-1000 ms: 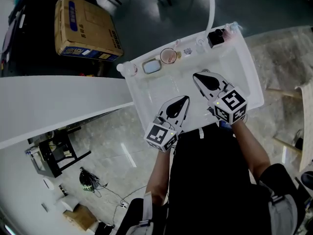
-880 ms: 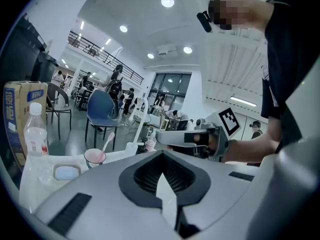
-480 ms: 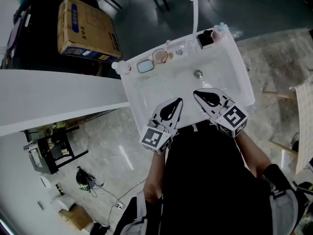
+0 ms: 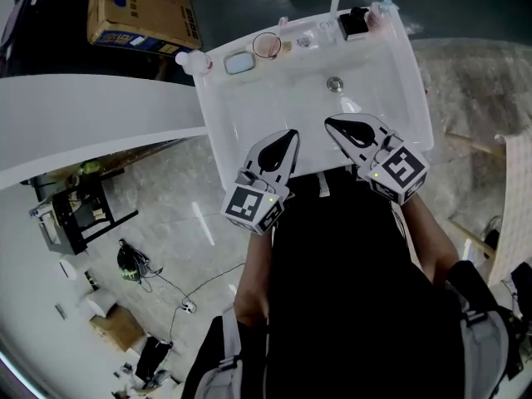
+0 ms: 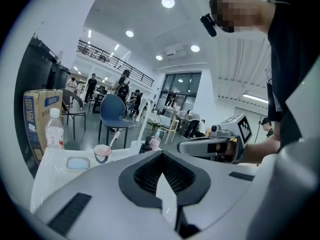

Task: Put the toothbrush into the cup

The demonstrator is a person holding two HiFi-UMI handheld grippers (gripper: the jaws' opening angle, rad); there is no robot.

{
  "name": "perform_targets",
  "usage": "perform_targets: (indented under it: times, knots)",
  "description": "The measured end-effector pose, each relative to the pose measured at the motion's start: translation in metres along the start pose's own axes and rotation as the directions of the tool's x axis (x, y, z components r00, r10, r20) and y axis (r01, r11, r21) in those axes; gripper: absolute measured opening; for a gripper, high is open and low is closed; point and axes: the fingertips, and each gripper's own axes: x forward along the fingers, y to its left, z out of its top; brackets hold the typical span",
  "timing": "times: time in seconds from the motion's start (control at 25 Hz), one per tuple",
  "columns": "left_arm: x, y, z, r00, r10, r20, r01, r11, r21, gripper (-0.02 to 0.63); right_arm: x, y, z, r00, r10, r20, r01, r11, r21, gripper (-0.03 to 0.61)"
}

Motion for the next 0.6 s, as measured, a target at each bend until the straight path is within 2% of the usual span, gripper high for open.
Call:
perform_targets:
  times: [0.24,0.4,0.6]
  knots:
    - [-0.038,-0.011,-0.006,1.000,-0.002,0.005,0.002,1.000,0.014,0.006,-0.013,0.009,-0.004,0.998,-0.062,-0.001,0.062,0.998,0.013,0.014]
    - [-0.070,-0.028,-0.007,0.999,-0.032,0.027,0.032,0.999,0.031,0.007,-0.024,0.045,-0.011,0.997,-0.079,0.001,0.079,0.997,0.004,0.014]
    - [-0.126,-0.050,-0.035,0.997,-0.067,0.023,0.066,0.996,0.058,0.007,-0.035,0.099,-0.035,0.994,-0.105,-0.007,0.106,0.994,0.020,0.014]
